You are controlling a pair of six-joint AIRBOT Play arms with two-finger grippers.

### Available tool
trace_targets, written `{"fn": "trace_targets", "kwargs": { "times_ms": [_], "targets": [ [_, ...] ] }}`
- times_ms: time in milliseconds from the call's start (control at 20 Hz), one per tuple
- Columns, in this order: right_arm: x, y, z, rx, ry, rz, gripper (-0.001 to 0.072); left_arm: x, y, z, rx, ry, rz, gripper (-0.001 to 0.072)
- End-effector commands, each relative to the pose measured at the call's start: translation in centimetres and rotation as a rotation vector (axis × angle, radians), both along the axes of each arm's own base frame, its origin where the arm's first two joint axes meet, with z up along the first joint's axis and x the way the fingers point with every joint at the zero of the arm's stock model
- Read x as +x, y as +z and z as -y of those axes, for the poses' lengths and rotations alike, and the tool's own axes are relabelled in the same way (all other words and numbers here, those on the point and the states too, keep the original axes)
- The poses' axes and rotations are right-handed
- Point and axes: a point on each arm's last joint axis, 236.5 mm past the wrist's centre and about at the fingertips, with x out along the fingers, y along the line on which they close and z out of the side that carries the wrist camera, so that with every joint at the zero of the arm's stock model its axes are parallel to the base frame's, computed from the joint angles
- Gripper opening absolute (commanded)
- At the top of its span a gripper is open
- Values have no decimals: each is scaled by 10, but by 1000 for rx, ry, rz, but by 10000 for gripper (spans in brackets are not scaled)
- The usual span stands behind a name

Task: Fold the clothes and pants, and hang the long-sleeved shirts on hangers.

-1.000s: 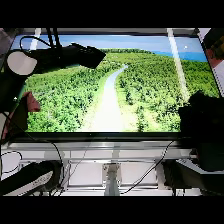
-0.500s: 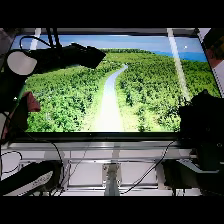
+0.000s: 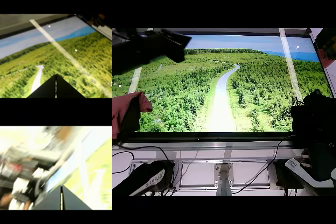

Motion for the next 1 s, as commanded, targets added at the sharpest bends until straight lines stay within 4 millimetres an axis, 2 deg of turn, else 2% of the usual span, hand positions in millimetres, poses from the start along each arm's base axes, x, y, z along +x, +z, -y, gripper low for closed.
{"fn": "trace_targets", "kwargs": {
  "times_ms": [0, 150, 300, 400, 950],
  "targets": [
    [30, 24, -99, 9, 218, 118, 21, -32, 47, -27, -12, 45, 125, 11],
    [46, 8, -138, -62, 255, 86, 22, -54, 68, -33, -26, 48, 181, 12],
    [44, 3, -172, -82, 330, 76, 22, -66, 78, -35, -35, 46, 208, 12],
    [41, 3, -185, -80, 361, 78, 22, -68, 79, -35, -37, 46, 212, 12],
    [40, 3, -189, -79, 370, 79, 22, -66, 78, -35, -35, 46, 207, 12]
  ]
}}
